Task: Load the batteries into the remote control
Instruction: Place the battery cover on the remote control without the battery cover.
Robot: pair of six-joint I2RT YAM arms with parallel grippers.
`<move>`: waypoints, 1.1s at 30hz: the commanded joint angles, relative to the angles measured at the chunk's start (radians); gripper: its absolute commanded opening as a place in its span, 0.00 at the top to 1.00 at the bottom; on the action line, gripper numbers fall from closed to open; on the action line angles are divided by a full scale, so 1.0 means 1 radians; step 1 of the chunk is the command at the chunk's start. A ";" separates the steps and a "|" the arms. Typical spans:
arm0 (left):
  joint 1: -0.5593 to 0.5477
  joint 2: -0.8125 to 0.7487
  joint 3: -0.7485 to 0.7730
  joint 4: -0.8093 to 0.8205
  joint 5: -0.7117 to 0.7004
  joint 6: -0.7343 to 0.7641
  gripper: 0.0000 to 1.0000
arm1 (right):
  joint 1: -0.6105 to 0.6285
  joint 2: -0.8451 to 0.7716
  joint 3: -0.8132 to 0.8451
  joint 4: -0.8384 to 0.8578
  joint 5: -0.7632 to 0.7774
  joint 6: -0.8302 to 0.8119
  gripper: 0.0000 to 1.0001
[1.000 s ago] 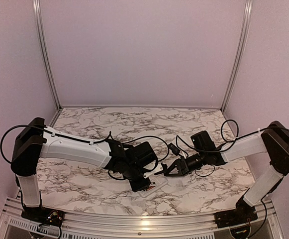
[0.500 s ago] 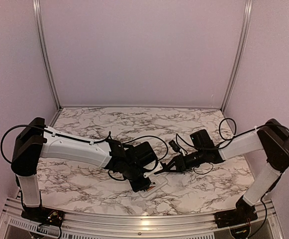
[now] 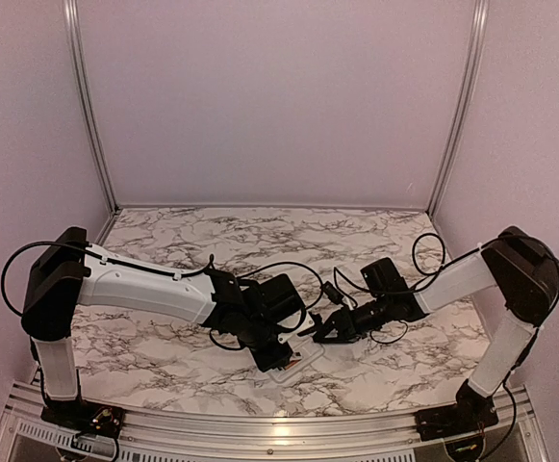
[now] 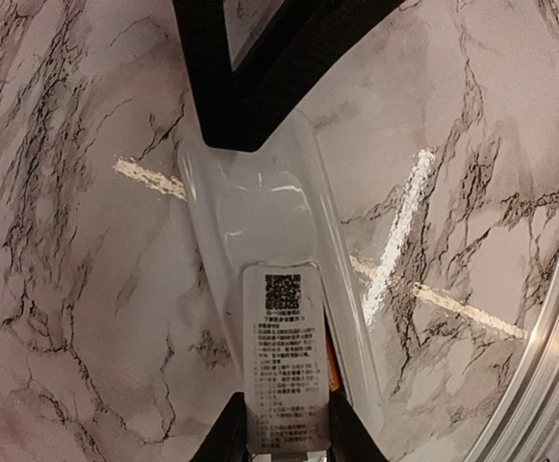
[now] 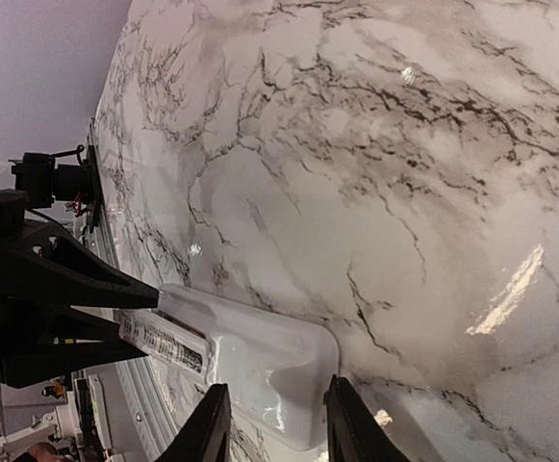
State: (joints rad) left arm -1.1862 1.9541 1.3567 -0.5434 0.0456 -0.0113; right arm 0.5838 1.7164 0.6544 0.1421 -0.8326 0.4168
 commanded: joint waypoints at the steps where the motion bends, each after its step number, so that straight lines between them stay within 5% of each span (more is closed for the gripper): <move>1: 0.001 0.020 0.000 -0.035 0.021 -0.032 0.89 | 0.037 -0.011 -0.021 0.018 -0.019 0.014 0.68; 33: 0.050 -0.035 -0.067 -0.028 0.063 -0.026 0.85 | 0.139 -0.053 -0.113 0.128 -0.037 0.131 0.76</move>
State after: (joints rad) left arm -1.1591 1.9362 1.3102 -0.5503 0.1215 -0.0437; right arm 0.6640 1.6775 0.5541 0.2501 -0.7712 0.5182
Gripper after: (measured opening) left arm 0.248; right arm 0.238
